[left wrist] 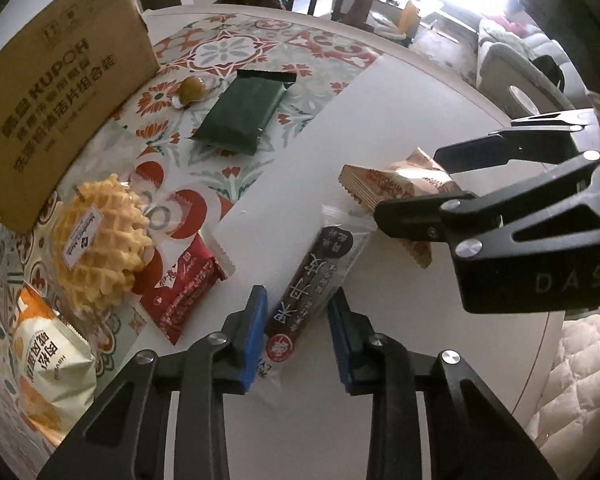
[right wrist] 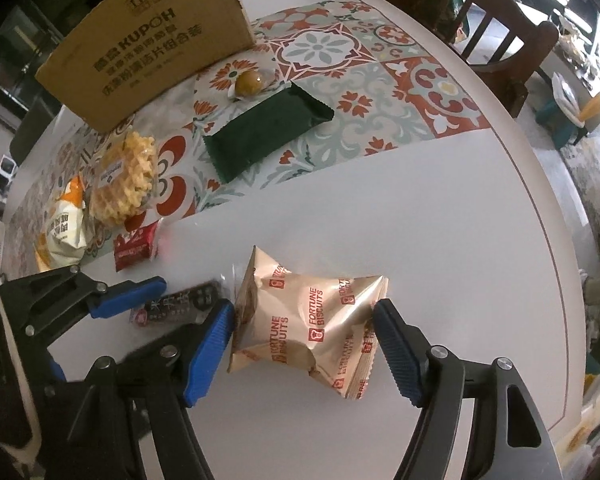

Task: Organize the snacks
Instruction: 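Grasp the wrapped stick snack with the left tool while the right tool grasps the fortune biscuits bag, then lift both snacks and carry them over the cardboard box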

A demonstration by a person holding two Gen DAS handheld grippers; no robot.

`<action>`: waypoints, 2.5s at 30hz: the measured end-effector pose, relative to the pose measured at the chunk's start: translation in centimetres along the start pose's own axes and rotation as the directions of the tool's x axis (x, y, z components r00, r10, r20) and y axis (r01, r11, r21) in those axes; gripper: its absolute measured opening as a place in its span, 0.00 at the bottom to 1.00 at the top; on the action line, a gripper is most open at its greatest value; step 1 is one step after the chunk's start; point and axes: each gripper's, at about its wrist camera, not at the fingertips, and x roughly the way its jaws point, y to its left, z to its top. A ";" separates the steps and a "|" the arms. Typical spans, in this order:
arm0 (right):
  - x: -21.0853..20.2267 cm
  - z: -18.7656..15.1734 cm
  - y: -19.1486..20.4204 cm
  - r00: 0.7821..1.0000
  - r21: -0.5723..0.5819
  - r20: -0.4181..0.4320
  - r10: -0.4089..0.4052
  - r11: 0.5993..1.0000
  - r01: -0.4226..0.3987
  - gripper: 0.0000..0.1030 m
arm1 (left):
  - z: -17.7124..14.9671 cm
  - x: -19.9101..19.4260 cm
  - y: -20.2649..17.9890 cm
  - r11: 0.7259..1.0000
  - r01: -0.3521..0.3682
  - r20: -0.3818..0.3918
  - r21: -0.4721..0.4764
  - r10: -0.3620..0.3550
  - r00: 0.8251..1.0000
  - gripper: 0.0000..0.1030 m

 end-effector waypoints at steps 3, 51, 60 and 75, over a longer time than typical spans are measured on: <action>-0.1 -0.1 0.1 1.000 -0.022 0.010 0.000 1.000 0.000 0.63 | -0.2 -0.2 0.2 0.999 0.020 0.003 -0.038 -0.020 1.000 0.26; -14.8 6.6 9.3 0.869 -0.312 0.460 0.182 0.949 -0.034 0.47 | 0.6 -19.7 8.7 0.862 -0.064 0.393 -0.503 0.294 0.871 0.17; -16.7 11.4 11.3 0.816 -0.339 0.526 0.241 0.939 -0.059 0.47 | 3.0 -22.0 12.1 0.846 -0.093 0.432 -0.525 0.359 0.827 0.17; -14.2 21.1 13.5 0.832 -0.358 0.493 0.254 0.931 -0.072 0.47 | 8.4 -21.2 18.6 0.814 -0.128 0.393 -0.566 0.403 0.826 0.17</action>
